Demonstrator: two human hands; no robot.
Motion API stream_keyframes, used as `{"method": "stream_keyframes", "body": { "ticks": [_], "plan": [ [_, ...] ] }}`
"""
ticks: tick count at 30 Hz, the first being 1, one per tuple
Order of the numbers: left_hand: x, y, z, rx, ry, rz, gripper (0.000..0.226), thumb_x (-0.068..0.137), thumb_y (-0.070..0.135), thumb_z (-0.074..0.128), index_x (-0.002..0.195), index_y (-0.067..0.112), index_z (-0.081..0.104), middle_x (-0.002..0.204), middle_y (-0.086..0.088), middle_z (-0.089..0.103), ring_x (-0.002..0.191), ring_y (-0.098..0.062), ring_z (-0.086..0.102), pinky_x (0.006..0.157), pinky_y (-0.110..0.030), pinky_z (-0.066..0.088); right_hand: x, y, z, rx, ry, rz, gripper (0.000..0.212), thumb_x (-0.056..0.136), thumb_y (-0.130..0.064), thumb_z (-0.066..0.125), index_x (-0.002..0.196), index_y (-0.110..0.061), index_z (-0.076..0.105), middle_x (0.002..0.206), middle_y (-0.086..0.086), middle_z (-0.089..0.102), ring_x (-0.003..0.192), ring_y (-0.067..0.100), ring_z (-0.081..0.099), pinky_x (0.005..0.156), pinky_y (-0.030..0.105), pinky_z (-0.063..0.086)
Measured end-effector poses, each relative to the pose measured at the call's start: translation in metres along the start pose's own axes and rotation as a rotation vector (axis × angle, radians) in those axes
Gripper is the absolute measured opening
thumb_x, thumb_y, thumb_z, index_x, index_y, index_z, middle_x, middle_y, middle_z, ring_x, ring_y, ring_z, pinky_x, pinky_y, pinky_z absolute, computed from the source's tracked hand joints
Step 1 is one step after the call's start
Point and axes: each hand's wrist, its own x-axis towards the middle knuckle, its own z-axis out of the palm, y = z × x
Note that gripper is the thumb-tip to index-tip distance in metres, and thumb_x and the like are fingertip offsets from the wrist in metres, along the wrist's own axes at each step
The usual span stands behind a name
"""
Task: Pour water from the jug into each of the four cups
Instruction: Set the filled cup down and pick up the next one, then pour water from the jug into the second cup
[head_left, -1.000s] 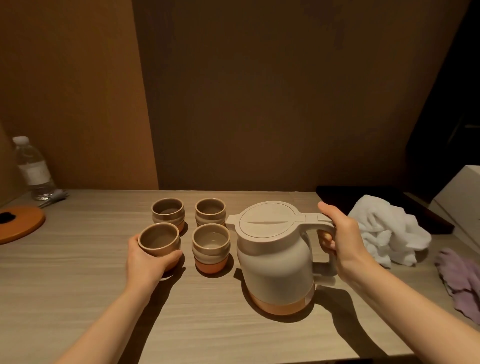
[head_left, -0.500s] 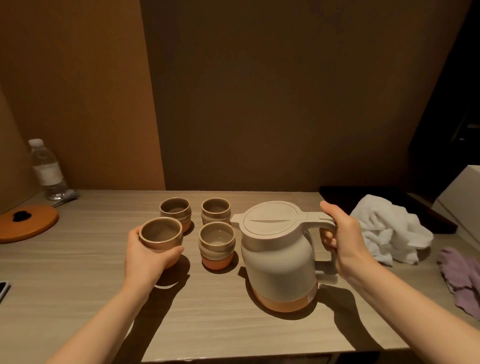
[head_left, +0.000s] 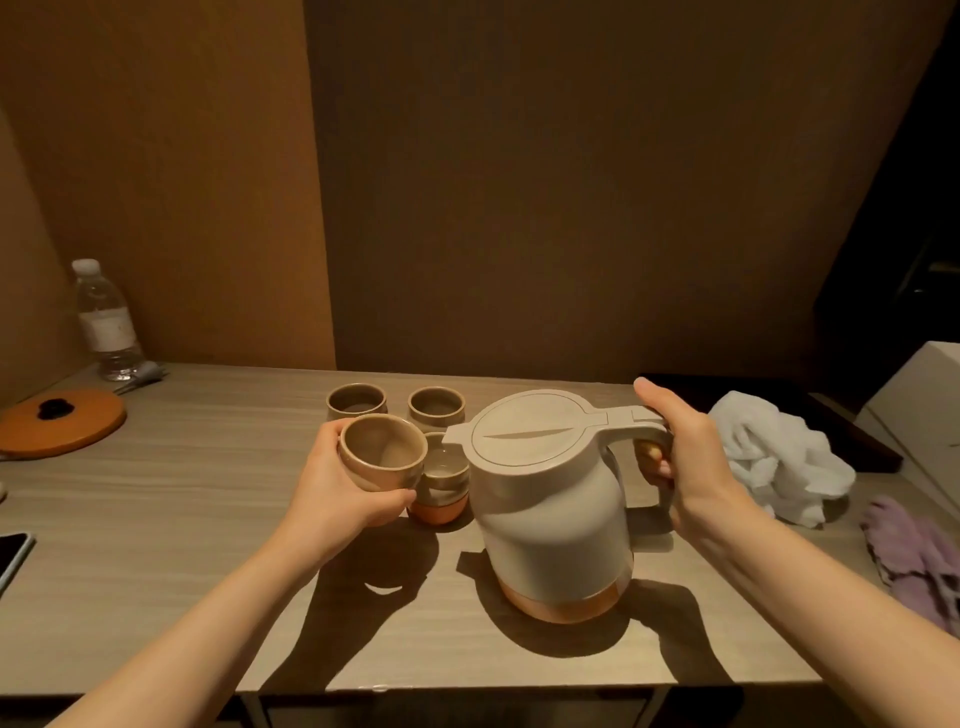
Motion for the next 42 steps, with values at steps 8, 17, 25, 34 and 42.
{"method": "stream_keyframes", "body": {
  "ticks": [8, 17, 25, 34, 42],
  "plan": [
    [-0.019, 0.003, 0.001, 0.088, -0.087, 0.076, 0.096, 0.044, 0.025, 0.094, 0.123, 0.034, 0.041, 0.12, 0.009, 0.053, 0.109, -0.012, 0.053, 0.084, -0.028, 0.05, -0.01, -0.012, 0.002, -0.055, -0.04, -0.008, 0.054, 0.088, -0.048, 0.059, 0.042, -0.021, 0.051, 0.038, -0.005, 0.037, 0.035, 0.007, 0.031, 0.042, 0.022, 0.027],
    [-0.014, 0.014, -0.003, 0.236, -0.149, 0.145, 0.097, 0.042, 0.031, 0.093, 0.123, 0.035, 0.038, 0.12, 0.01, 0.05, 0.109, -0.012, 0.051, 0.081, -0.025, 0.049, -0.014, -0.015, 0.008, -0.119, -0.046, 0.013, 0.055, 0.085, -0.051, 0.061, 0.04, -0.021, 0.053, 0.04, -0.003, 0.039, 0.037, 0.009, 0.032, 0.043, 0.023, 0.027],
    [-0.01, 0.023, -0.002, 0.315, -0.188, 0.183, 0.094, 0.044, 0.029, 0.093, 0.119, 0.037, 0.036, 0.118, 0.011, 0.048, 0.107, -0.012, 0.049, 0.078, -0.022, 0.044, -0.011, -0.018, 0.01, -0.145, -0.073, 0.002, 0.052, 0.085, -0.049, 0.063, 0.042, -0.02, 0.055, 0.041, -0.002, 0.039, 0.037, 0.009, 0.032, 0.043, 0.023, 0.026],
    [-0.015, 0.022, -0.001, 0.307, -0.241, 0.202, 0.093, 0.046, 0.028, 0.093, 0.118, 0.042, 0.034, 0.104, 0.03, 0.047, 0.094, 0.001, 0.052, 0.066, -0.007, 0.04, -0.008, -0.017, 0.011, -0.214, -0.075, -0.001, 0.054, 0.085, -0.051, 0.063, 0.04, -0.021, 0.058, 0.043, 0.0, 0.043, 0.036, 0.009, 0.035, 0.044, 0.023, 0.029],
    [-0.017, 0.019, 0.002, 0.343, -0.247, 0.214, 0.093, 0.047, 0.027, 0.092, 0.118, 0.043, 0.034, 0.102, 0.031, 0.045, 0.09, 0.005, 0.051, 0.063, -0.006, 0.038, -0.007, -0.02, 0.013, -0.25, -0.096, -0.005, 0.049, 0.086, -0.047, 0.064, 0.048, -0.018, 0.055, 0.041, -0.002, 0.041, 0.034, 0.008, 0.034, 0.041, 0.02, 0.029]
  ]
}}
